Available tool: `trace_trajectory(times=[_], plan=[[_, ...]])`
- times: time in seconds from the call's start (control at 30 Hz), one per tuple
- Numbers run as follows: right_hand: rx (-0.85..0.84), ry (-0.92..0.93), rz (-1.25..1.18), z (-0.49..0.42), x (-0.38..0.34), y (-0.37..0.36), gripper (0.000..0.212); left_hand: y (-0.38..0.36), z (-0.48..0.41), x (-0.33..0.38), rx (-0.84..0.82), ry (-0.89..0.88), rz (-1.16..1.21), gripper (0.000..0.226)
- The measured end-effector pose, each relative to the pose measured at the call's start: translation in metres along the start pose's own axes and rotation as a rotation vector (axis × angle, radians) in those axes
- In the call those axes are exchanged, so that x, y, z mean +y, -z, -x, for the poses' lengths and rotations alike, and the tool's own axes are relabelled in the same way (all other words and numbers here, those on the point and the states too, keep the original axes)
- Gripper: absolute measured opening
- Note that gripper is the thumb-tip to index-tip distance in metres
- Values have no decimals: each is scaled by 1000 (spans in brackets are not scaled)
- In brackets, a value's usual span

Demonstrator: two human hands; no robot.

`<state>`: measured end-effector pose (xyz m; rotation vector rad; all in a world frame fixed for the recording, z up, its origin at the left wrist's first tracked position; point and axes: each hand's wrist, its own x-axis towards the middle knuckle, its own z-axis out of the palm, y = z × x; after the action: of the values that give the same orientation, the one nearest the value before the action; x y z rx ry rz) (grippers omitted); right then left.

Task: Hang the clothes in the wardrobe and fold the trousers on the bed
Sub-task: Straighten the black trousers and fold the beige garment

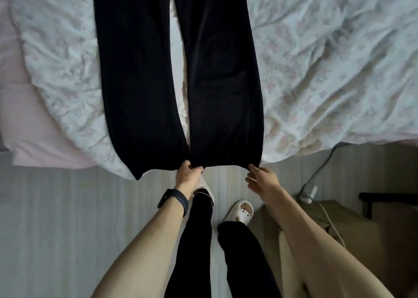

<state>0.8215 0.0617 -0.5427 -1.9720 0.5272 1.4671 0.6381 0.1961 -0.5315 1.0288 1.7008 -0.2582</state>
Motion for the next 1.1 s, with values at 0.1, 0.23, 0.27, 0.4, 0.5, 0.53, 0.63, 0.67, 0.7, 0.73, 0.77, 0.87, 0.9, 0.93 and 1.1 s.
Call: trace_trajectory(times=[0.1,0.23,0.27,0.4,0.5,0.53,0.63,0.67,0.7,0.73,0.77,0.87,0.9,0.93,1.1], plan=[[-42,-53,-344,-6,4,1,31,-8,5,-8,-116,261,368,26],[-59,-120,-529,5,15,4,17,-7,16,-30,-188,360,858,38],[-72,-127,-558,8,14,4,19,-5,14,-32,-170,352,896,46],[-113,-118,-787,23,9,18,20,-8,24,-35,-222,430,859,49],[-40,-121,-911,26,8,30,16,-19,36,-32,-308,433,928,47],[-13,-120,-912,26,8,32,14,-24,38,-29,-314,414,940,47],[-62,-115,-847,28,5,28,14,-36,36,-19,-289,377,933,45],[-95,-106,-803,30,5,26,16,-40,36,-18,-287,389,905,45],[-114,-80,-740,30,6,25,14,-45,35,-18,-290,408,880,46],[-115,-50,-686,30,6,24,12,-49,35,-18,-298,420,874,46],[-98,-22,-645,28,8,23,12,-53,34,-18,-301,410,892,47],[-37,31,-599,22,9,21,19,-60,23,-15,-229,321,988,43],[-23,52,-588,20,11,22,22,-61,19,-16,-197,303,1011,39],[-20,76,-581,19,10,22,25,-58,15,-15,-166,291,1030,32],[-32,163,-566,28,25,47,23,-59,27,-43,-33,261,989,24]])
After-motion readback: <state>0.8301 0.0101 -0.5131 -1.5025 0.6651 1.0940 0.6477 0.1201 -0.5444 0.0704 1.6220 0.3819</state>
